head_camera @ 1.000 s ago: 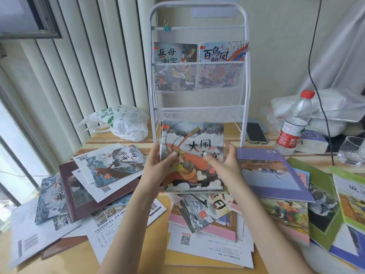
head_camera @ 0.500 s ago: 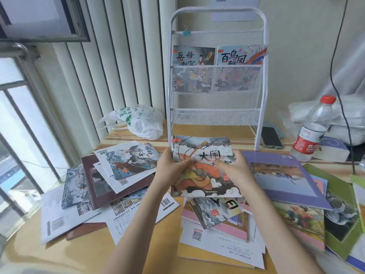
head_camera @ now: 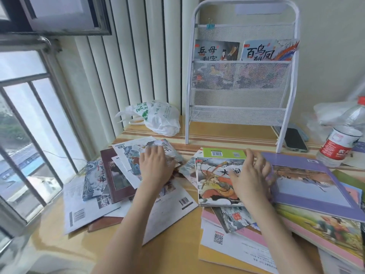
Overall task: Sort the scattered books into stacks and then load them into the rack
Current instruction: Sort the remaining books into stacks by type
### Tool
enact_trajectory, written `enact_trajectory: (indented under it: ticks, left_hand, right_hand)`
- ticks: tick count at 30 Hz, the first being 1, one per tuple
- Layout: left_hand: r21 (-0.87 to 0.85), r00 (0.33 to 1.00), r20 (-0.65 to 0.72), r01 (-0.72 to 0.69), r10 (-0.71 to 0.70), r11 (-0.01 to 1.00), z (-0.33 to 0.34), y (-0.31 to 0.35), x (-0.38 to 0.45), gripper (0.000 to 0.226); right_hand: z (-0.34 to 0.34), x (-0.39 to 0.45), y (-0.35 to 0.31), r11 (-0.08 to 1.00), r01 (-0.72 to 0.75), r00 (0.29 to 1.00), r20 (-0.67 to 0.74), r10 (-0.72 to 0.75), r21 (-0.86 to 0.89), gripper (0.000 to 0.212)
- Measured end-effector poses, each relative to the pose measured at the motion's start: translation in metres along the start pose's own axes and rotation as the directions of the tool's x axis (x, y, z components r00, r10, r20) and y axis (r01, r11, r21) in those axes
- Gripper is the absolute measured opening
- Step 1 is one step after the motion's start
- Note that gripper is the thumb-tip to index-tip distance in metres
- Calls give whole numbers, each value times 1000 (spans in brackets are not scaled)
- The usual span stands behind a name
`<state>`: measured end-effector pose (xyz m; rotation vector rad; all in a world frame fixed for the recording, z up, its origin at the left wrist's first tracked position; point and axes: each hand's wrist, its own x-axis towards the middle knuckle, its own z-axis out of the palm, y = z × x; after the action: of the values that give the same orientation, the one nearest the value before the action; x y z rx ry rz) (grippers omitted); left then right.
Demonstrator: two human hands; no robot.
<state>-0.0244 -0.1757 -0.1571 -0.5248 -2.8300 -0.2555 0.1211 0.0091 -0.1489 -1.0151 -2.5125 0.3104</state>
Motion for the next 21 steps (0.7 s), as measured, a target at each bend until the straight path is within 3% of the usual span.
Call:
enact_trajectory:
  ticks: [2, 5, 7, 10, 12, 14, 16, 17, 19, 21]
  left_hand:
    - [48, 979, 183, 87, -94, 995, 9, -21, 5, 94]
    - [86, 970, 221, 84, -101, 993, 13, -26, 8, 97]
    - [157, 978, 199, 30, -61, 987, 5, -16, 9, 82]
    - [194, 997, 63, -59, 48, 979, -14, -6, 3, 41]
    - [145, 997, -50, -48, 55, 988, -33, 0, -2, 36]
    - [93, 971, -217, -77, 96, 993, -51, 11, -12, 29]
    - [47, 953, -289, -85, 95, 995, -72, 37, -28, 32]
    - [74, 963, -238, -113, 127, 991, -76, 52, -39, 30]
    - [112, 949, -218, -206, 226, 972, -83, 79, -59, 26]
    - [37, 928, -173, -328, 329, 944, -83, 96, -73, 24]
  right_hand:
    - [4, -3, -8, 998, 39, 998, -49, -37, 51, 68]
    - [10, -6, -21, 990, 81, 992, -107, -69, 112, 58]
    - [15, -9, -28, 979, 115, 985, -144, -91, 168, 53]
    - [16, -16, -35, 907, 245, 959, -225, -175, 342, 37]
    - [10, -22, -39, 737, 216, 975, -103, -197, 641, 24]
    - [-2, -28, -51, 427, -41, 942, 178, -286, 903, 27]
    - [-11, -27, -62, 146, -354, 840, 383, -385, 924, 38]
    - [-16, -25, -67, 43, -438, 807, 414, -421, 898, 35]
    - [-20, -20, -71, -65, -468, 841, 421, -339, 881, 15]
    - [-23, -9, -60, -21, -414, 908, 411, -84, 910, 10]
